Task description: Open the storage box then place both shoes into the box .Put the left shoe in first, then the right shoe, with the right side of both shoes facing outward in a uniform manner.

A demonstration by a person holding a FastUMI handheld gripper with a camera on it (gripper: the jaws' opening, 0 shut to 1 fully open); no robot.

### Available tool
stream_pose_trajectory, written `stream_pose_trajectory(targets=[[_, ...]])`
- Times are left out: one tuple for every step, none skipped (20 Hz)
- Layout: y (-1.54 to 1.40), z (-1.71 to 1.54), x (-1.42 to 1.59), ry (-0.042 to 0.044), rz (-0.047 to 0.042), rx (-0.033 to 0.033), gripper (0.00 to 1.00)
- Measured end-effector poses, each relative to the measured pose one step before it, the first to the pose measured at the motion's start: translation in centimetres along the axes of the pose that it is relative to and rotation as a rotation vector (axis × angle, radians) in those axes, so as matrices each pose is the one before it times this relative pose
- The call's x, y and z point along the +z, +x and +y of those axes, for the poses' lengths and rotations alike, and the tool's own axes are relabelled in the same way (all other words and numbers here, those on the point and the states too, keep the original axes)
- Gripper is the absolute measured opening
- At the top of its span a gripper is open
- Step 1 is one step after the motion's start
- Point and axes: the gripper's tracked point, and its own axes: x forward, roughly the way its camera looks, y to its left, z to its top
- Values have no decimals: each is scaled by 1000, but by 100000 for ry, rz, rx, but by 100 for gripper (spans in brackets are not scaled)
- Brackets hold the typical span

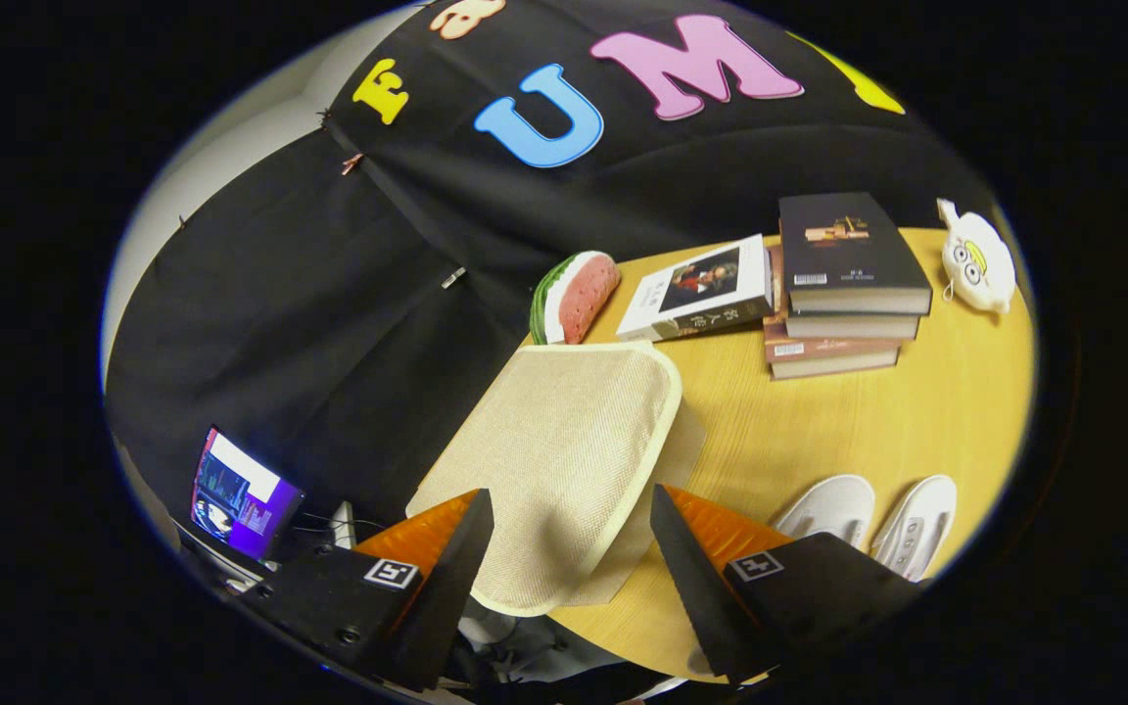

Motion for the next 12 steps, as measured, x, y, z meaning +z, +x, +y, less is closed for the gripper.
stream_pose_trajectory(targets=[[666, -322, -452, 2964, 1526, 1813, 98], [736, -658, -613, 3464, 2428, 1039, 98], [476, -339, -551, 3557, 2321, 1799, 98], [484, -257, -403, 3704, 1729, 1682, 98], [421, -153, -419, 4178, 1708, 2077, 98], [396, 119, -549, 4633, 1634, 2989, 98], [300, 197, -103, 4804, 1123, 3268, 97], [315, 166, -234, 4352, 908, 3426, 97], [206, 75, -76, 4034, 848, 3318, 95], [101, 54, -93, 3325, 966, 2729, 95], [138, -59, -144, 2393, 1253, 1701, 95], [74, -217, -260, 2053, 1013, 865, 95]])
